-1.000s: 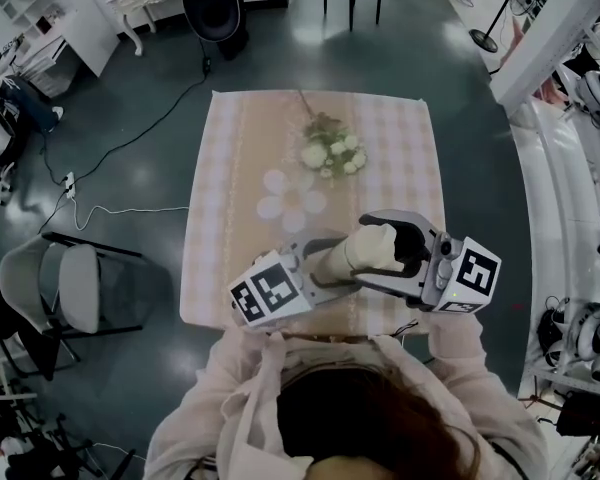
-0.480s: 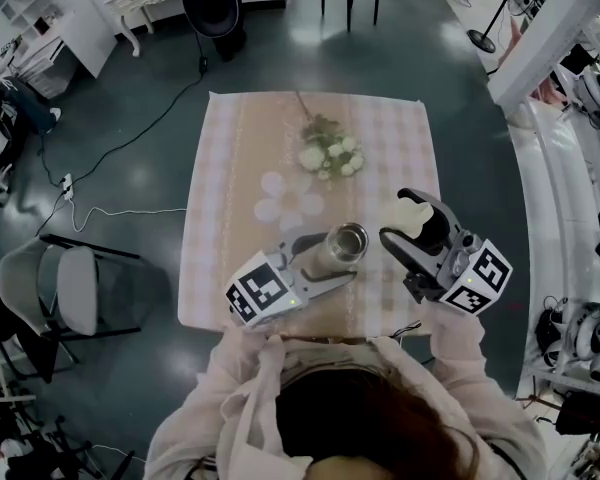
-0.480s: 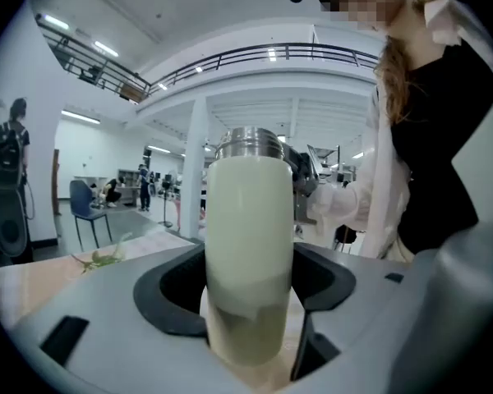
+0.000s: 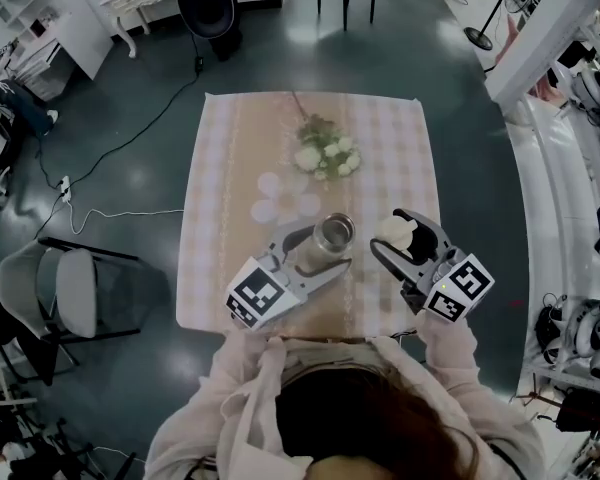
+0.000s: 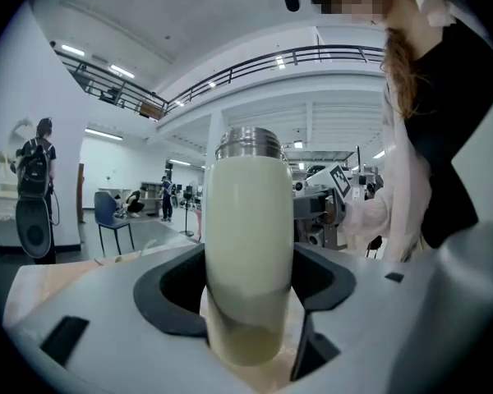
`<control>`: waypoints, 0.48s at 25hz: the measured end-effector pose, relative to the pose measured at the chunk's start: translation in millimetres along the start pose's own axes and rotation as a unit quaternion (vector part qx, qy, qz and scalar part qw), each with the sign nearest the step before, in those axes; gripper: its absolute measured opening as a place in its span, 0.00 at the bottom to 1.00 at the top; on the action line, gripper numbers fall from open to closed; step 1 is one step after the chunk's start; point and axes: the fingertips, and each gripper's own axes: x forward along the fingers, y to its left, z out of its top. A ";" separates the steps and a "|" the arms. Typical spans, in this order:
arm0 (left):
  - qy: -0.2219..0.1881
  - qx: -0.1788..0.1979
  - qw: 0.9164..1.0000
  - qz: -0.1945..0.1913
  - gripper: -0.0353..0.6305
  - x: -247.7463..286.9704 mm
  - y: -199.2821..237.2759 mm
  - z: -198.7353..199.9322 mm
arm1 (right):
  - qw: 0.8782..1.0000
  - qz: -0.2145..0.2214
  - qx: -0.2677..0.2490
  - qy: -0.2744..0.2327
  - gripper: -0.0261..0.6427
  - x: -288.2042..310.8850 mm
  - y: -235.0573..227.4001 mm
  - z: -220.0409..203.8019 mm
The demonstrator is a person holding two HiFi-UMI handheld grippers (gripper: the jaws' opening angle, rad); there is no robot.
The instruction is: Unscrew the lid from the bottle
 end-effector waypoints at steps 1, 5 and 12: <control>-0.001 -0.001 1.000 0.001 0.52 0.0 0.1 -0.2 | 1.000 0.000 -0.001 0.001 0.50 -0.2 0.0 -0.2; -0.006 -0.010 1.000 0.011 0.52 0.2 2.5 -4.0 | 1.000 -0.003 -0.005 0.001 0.50 -0.1 -1.6 -0.6; -0.007 -0.014 1.000 0.016 0.52 1.0 3.1 -6.8 | 1.000 -0.008 -0.008 0.006 0.50 -2.6 -4.9 -3.7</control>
